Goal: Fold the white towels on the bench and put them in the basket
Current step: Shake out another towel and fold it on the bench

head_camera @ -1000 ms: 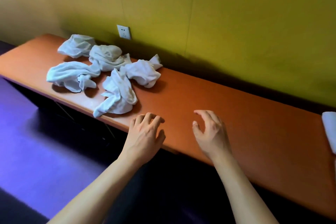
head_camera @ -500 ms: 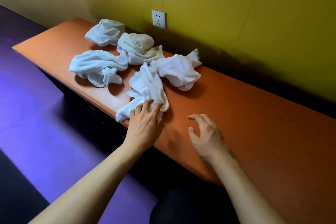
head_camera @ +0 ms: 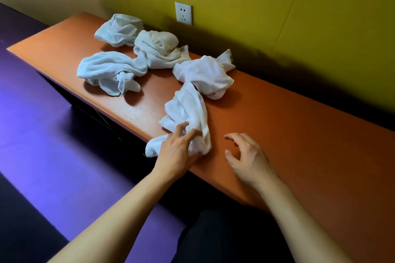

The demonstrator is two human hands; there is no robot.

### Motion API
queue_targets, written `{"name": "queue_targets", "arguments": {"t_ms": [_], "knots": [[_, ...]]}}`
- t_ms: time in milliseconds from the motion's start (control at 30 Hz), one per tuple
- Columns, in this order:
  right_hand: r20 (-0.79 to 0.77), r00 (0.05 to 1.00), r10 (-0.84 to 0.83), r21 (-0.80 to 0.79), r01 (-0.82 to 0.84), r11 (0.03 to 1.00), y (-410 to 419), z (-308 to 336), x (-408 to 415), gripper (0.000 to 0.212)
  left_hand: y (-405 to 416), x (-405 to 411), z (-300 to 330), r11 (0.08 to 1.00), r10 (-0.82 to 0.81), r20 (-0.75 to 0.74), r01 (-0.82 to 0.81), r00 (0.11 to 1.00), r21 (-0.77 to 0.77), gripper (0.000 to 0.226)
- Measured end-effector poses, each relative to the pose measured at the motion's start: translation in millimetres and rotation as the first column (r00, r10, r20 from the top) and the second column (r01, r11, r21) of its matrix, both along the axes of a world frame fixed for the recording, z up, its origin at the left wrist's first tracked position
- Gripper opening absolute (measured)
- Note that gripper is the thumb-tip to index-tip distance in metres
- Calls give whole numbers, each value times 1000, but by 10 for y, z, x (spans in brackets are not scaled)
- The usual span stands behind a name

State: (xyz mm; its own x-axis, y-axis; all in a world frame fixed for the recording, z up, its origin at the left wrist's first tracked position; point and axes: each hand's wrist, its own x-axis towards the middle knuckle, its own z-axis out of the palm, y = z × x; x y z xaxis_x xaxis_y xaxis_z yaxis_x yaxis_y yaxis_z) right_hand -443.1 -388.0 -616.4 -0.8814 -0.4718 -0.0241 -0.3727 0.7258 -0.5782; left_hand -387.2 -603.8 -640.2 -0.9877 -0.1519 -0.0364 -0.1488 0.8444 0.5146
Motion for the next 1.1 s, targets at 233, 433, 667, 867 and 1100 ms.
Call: {"name": "queue_targets", "arguments": {"t_ms": [233,433,667,867,1100], "knots": [[131,991,-24,-132,41,990,164,29,246,54,634,452,23,956,-110,-116,137,987,259,79],[183,983,-5,-88,21,996,341,54,349,52,703,474,46,934,64,-107,-21,992,358,73],[88,979,-182,26,181,983,427,97,345,9,527,451,164,915,172,-82,-129,982,383,21],[119,947,-298,138,281,950,800,175,336,9,621,335,557,796,347,-104,-234,932,558,12],[28,999,-28,-332,35,943,570,825,390,87,893,327,1501,723,18,-264,170,964,669,16]]}}
